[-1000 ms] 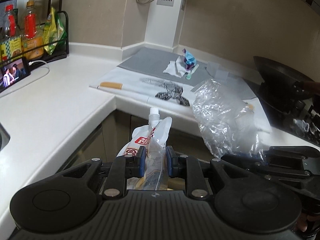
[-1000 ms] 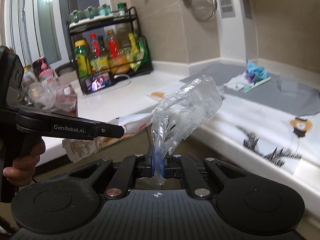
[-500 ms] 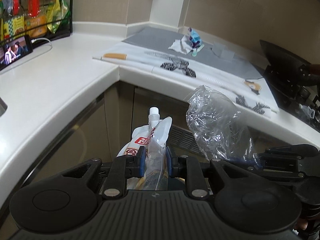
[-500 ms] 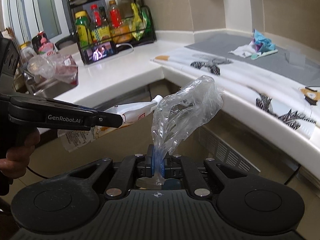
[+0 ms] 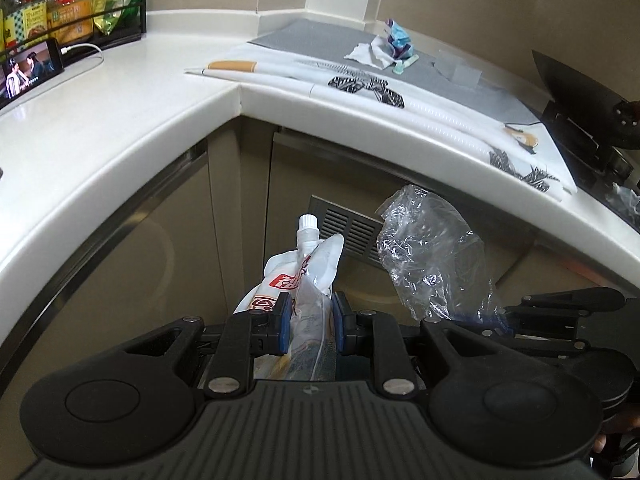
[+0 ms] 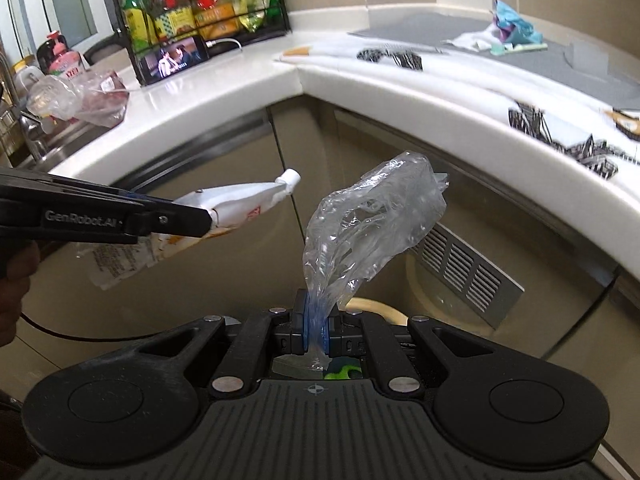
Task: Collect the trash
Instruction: 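Lift the pouch and plastic bag off the mat and carry them toward the bin, then lower both items into the bin and open both grippers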
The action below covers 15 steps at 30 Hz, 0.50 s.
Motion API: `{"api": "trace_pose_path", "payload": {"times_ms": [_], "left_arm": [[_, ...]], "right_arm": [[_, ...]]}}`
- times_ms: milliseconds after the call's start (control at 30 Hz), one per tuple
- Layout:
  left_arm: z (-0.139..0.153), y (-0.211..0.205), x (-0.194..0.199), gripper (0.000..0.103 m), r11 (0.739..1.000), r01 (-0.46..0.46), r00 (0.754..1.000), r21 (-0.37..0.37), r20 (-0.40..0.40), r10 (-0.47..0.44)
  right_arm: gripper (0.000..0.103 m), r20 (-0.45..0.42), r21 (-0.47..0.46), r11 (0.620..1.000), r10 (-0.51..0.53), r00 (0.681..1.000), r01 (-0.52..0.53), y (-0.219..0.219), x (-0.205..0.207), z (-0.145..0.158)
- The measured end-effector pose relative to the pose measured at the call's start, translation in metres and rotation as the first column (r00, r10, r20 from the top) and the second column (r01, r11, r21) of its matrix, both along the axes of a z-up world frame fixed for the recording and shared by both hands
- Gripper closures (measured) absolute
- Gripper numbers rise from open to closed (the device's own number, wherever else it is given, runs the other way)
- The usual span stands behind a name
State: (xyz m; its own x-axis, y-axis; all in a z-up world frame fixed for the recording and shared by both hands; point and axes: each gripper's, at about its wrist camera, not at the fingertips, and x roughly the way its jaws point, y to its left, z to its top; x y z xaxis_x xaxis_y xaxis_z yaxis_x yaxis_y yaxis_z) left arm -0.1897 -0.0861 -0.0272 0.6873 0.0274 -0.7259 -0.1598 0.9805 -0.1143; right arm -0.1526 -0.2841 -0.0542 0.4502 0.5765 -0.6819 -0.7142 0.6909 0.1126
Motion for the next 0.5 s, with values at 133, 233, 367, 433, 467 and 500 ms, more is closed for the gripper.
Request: {"api": "trace_pose_path", "payload": {"times_ms": [133,233,367,433,467,500], "left_arm": [[-0.007,0.001,0.003,0.08,1.0,0.002,1.0,-0.004,-0.018,-0.002],[-0.012,0.002,0.005,0.08,1.0,0.007,0.999,-0.01,-0.032,-0.007],[-0.021,0.001,0.008,0.08,1.0,0.022,0.999,-0.013,-0.045,-0.022],[-0.025,0.001,0.01,0.08,1.0,0.021,0.998,-0.015,-0.055,-0.022],[-0.027,0.001,0.011,0.08,1.0,0.022,0.998,-0.018,-0.059,-0.023],[-0.029,0.001,0.011,0.08,1.0,0.023,0.998,-0.019,-0.063,-0.024]], "right_arm": [[0.096,-0.013,-0.017,1.0,-0.002,1.0,0.002,0.002,0.003,-0.01],[0.096,-0.021,-0.029,1.0,0.003,1.0,-0.003,0.004,0.005,-0.016],[0.096,-0.031,-0.041,0.999,0.008,0.999,-0.01,0.007,0.008,-0.025],[0.096,-0.035,-0.046,0.999,0.011,0.999,-0.013,0.009,0.009,-0.029],[0.096,-0.035,-0.05,0.999,0.012,0.999,-0.013,0.01,0.01,-0.03],[0.096,-0.036,-0.053,0.999,0.012,0.999,-0.014,0.01,0.011,-0.032]]}}
